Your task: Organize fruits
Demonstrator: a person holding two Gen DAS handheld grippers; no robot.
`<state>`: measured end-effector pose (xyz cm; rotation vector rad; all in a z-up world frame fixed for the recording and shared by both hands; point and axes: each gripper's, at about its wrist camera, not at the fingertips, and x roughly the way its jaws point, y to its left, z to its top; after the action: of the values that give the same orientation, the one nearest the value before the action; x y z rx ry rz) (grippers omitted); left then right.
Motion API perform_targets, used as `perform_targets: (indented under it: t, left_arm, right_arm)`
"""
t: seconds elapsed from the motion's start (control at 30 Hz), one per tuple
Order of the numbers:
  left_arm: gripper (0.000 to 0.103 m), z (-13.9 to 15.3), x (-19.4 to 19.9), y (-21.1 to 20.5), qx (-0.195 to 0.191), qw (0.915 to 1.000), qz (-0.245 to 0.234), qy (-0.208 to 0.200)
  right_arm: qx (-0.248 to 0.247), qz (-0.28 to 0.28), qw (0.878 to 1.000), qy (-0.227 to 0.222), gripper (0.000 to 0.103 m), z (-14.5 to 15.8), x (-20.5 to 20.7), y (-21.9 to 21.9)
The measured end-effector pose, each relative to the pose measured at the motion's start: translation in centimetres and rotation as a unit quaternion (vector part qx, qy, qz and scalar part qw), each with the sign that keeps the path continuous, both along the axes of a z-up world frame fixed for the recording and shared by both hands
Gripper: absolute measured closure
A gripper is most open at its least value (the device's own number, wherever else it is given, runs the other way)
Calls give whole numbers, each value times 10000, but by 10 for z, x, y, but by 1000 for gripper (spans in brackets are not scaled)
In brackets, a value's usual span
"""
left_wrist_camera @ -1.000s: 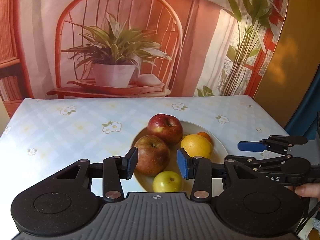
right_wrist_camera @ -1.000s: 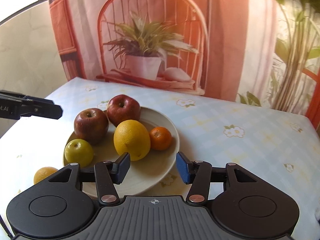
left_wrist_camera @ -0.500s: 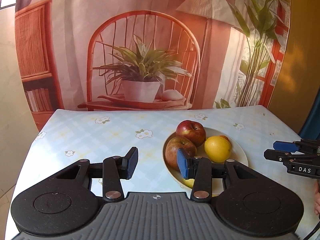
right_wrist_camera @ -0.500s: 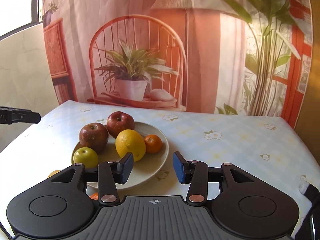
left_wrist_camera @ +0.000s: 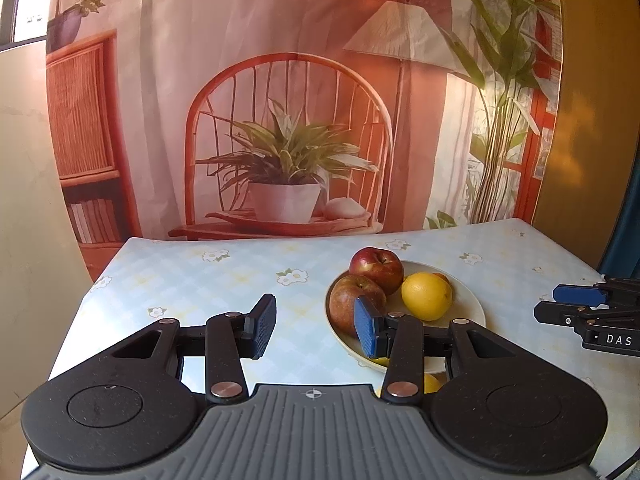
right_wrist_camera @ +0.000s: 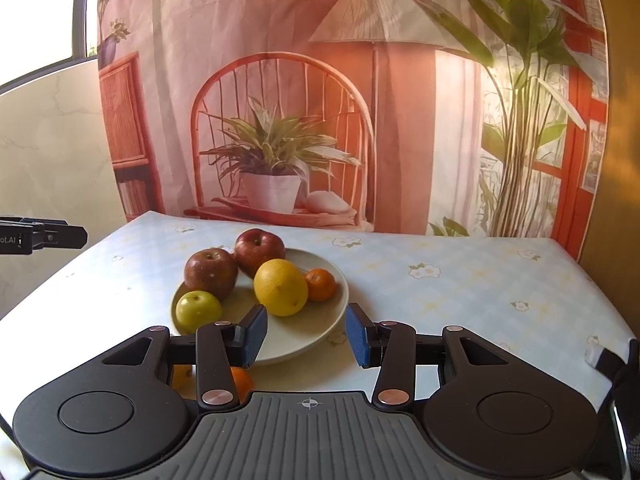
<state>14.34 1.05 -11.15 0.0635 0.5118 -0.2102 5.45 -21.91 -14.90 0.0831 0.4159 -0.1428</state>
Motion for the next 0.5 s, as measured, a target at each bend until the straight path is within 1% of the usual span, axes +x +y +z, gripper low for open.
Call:
perform_targets:
  t: [0.27, 0.4, 0.5]
  left_arm:
    - [59, -7, -21, -5, -154, 9997, 131, -102]
    - [59, -12, -31, -6, -382, 9992, 66, -56]
    - [59, -16, -37, -6, -410, 9991, 47, -46]
  right_arm:
    - [24, 71, 10000, 42, 63, -7, -19, 11]
    - [60, 173, 9998, 108, 63, -12, -26, 16]
    - [115, 267, 9995, 130, 62, -16, -31, 18]
